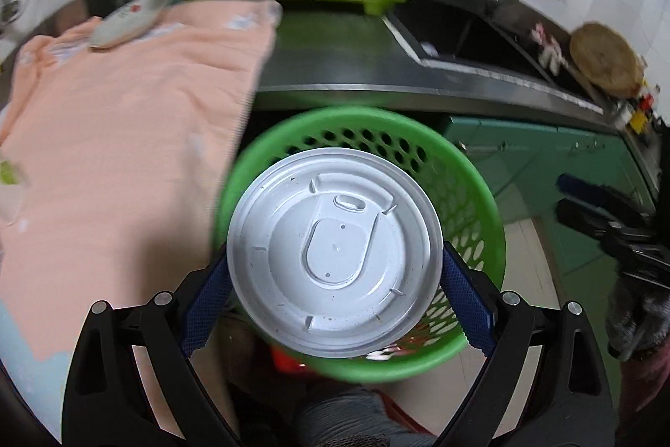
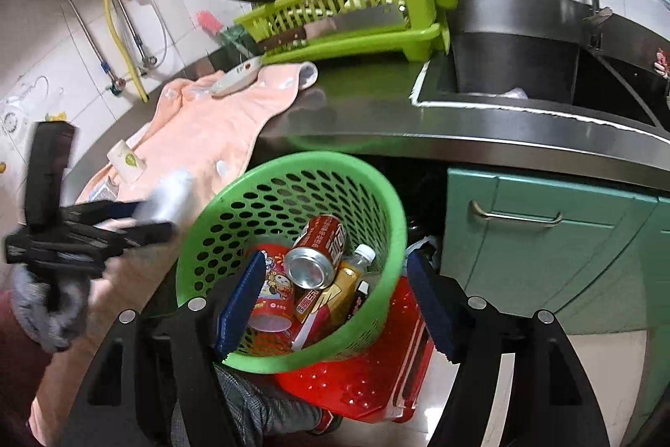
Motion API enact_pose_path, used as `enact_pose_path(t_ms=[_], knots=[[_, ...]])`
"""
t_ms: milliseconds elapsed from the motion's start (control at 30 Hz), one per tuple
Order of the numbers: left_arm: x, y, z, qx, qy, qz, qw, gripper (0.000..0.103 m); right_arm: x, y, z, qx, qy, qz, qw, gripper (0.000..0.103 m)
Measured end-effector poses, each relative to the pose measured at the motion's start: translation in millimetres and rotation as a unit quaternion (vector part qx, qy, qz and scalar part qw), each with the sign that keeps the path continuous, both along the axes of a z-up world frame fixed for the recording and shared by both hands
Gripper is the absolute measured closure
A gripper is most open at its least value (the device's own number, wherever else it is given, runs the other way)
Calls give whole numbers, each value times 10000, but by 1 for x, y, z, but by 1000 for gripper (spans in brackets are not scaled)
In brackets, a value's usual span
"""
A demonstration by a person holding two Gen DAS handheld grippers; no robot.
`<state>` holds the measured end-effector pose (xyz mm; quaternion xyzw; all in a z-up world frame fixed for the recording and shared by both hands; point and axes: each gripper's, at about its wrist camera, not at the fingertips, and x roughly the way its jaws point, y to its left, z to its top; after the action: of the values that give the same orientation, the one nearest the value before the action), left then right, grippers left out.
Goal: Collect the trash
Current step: 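Carry the white plastic lid with the left gripper and drop it into the basket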
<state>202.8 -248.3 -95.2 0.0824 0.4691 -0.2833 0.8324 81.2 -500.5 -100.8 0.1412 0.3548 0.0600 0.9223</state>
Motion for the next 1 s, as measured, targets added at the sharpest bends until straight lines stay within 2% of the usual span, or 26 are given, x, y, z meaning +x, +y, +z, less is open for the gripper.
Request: enact_pose_path(t_ms=[200, 467, 767, 1000], knots=[[2, -53, -38, 156, 482, -323, 9982, 12, -9, -16, -4, 39, -48, -160, 9999, 35], [7, -80, -77, 252, 1057, -319, 9936, 10, -16, -38, -22, 240, 51, -355, 9991, 34], [6, -96, -101, 196, 1365, -341, 9899, 10, -19, -41, -30, 315, 96, -363, 9988, 34], [4, -100, -105, 156, 1375, -383, 9896, 10, -20, -41, -29, 319, 83, -362, 9988, 34]])
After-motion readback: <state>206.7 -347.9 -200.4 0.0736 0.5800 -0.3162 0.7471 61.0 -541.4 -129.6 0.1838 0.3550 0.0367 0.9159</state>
